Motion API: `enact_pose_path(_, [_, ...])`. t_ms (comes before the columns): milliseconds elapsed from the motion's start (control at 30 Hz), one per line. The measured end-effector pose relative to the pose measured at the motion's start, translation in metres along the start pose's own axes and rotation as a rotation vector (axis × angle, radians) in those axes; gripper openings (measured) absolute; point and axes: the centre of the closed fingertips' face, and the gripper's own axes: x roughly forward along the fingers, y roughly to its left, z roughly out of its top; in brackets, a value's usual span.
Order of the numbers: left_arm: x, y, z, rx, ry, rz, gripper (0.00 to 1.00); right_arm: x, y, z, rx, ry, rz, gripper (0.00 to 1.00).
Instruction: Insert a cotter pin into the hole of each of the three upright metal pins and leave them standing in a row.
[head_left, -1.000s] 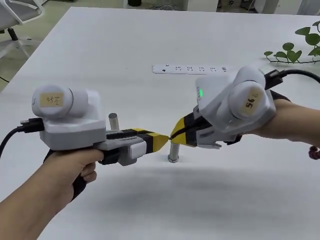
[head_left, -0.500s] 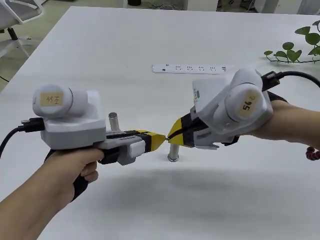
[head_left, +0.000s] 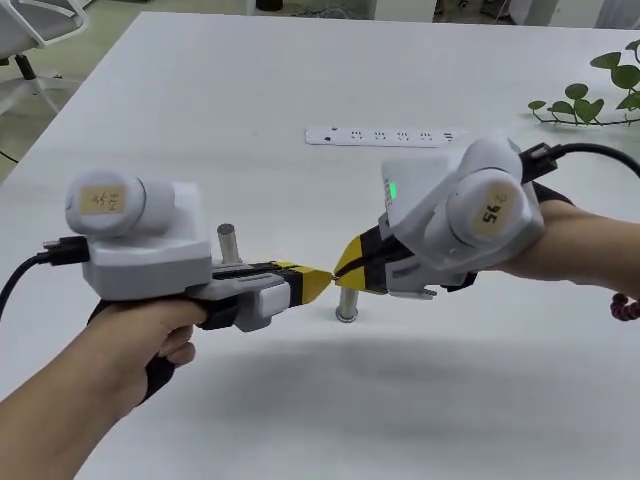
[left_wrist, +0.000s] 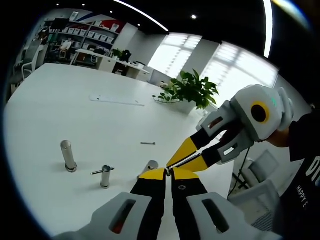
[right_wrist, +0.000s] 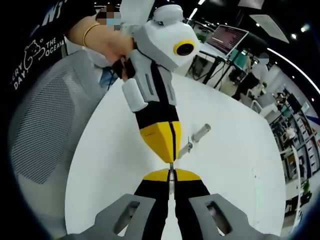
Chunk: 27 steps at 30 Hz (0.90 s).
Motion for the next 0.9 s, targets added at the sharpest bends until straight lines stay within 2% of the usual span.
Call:
enact_pose_path(300, [0.000,-0.003,0.001,0.082,-0.020,-0.018,0.00,0.001,0.002,-0.001,0.033,-0.006,0.011,0.00])
enact_pose_path(533, [-0.002,0.000,0.000,0.107,-0.026,-0.024,0.00,0.002,0.002,-0.006,0.135,-0.041,0.016,0.01])
enact_pose_path(700, [-0.006,0.001,-0.004,0.157,-0.023,-0.032,0.00,0.002,0.007,-0.006,0.262,-0.096,0.063,0.06])
enact_pose_path(900, [-0.013,0.000,-0.007,0.193,-0.041,-0.076,0.00,-0.001,0.014,0.000,0.441,-0.188,0.129,0.11])
